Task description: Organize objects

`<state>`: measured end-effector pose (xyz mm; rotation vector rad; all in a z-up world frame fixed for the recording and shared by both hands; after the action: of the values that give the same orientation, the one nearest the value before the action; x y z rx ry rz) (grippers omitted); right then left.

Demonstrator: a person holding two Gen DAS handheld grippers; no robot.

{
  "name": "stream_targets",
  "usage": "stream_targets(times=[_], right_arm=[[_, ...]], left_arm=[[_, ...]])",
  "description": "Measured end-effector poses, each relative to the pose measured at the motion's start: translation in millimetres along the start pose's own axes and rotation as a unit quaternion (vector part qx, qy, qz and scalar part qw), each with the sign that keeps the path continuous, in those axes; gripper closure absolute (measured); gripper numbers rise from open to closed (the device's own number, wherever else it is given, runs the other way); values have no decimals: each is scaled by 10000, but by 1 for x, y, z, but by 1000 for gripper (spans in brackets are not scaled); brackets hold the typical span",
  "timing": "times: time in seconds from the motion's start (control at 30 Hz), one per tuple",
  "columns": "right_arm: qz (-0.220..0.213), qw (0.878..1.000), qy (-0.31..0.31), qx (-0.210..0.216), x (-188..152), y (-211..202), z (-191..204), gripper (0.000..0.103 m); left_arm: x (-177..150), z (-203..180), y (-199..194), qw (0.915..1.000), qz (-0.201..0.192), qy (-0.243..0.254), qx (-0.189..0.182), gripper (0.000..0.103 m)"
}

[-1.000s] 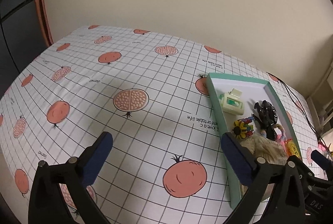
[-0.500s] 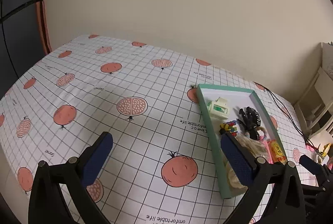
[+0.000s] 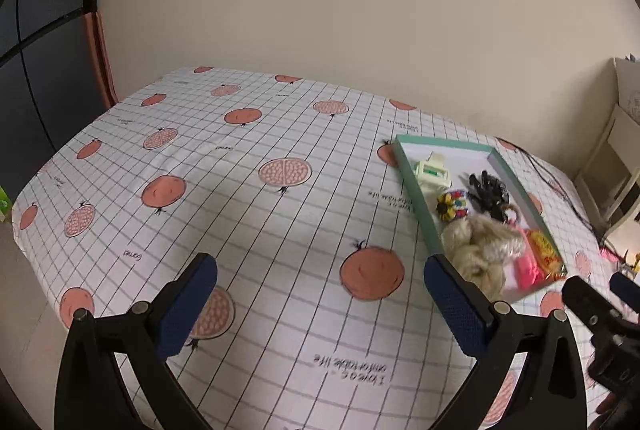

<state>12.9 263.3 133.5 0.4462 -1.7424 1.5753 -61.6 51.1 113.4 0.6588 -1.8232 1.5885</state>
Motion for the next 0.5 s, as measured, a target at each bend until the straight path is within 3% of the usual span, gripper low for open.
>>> stream_targets(times=[0.5], right_arm=[[580,9982,130,-114,-80,37,2,0]], left_arm=[[-71,16,24,9984,539,133,87,0]])
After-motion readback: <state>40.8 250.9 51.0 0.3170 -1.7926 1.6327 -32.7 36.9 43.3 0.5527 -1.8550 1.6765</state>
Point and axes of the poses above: each gripper's, at about its wrist camera, not at the fingertips, and y roughly the way its jaws point, z to its left, x to its top, the point moved 1 cm from there along y, roughly the way its jaws point, and after that the axes turned 3 degrees about -z, right-handed, at the moved point
